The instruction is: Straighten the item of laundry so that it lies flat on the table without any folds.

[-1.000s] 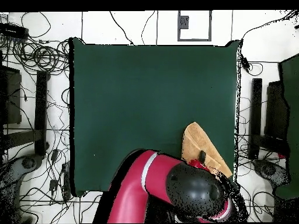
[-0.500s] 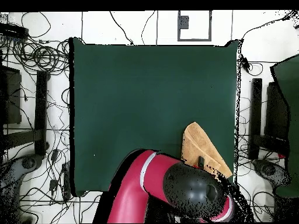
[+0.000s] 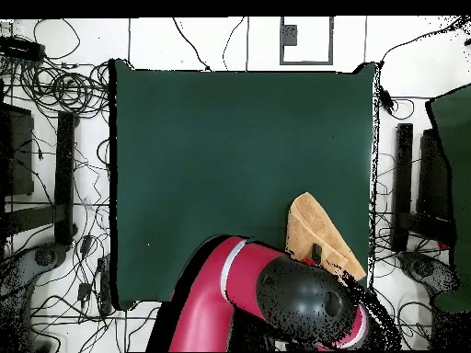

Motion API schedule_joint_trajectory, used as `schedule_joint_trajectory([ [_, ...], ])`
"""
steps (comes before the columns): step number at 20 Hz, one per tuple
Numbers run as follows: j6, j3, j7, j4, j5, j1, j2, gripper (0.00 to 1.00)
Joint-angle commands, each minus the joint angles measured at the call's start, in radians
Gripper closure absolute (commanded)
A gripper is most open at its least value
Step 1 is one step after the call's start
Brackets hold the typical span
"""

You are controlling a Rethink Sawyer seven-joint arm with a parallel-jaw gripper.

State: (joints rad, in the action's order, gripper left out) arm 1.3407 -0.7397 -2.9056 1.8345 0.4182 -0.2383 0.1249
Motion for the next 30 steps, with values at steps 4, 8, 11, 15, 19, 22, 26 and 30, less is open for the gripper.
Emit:
schedule_joint_trajectory([
  [4, -0.126, 0.033, 0.126, -0.152, 0.045, 0.047, 0.025, 1.0],
  [8, -0.138, 0.019, 0.137, -0.155, 0.053, 0.053, 0.016, 1.0],
  [11, -0.186, 0.004, 0.14, -0.162, 0.069, 0.061, 0.015, 1.0],
  [15, -0.316, 0.036, 0.044, -0.231, 0.21, 0.073, 0.028, 1.0],
  [19, -0.453, 0.096, -0.046, -0.294, 0.333, 0.061, 0.041, 1.0],
  [22, -0.581, 0.151, -0.15, -0.346, 0.456, 0.06, 0.047, 1.0],
  [26, -0.723, 0.252, -0.358, -0.41, 0.674, 0.046, 0.052, 1.0],
  [30, -0.755, 0.286, -0.432, -0.442, 0.784, 0.053, 0.06, 1.0],
])
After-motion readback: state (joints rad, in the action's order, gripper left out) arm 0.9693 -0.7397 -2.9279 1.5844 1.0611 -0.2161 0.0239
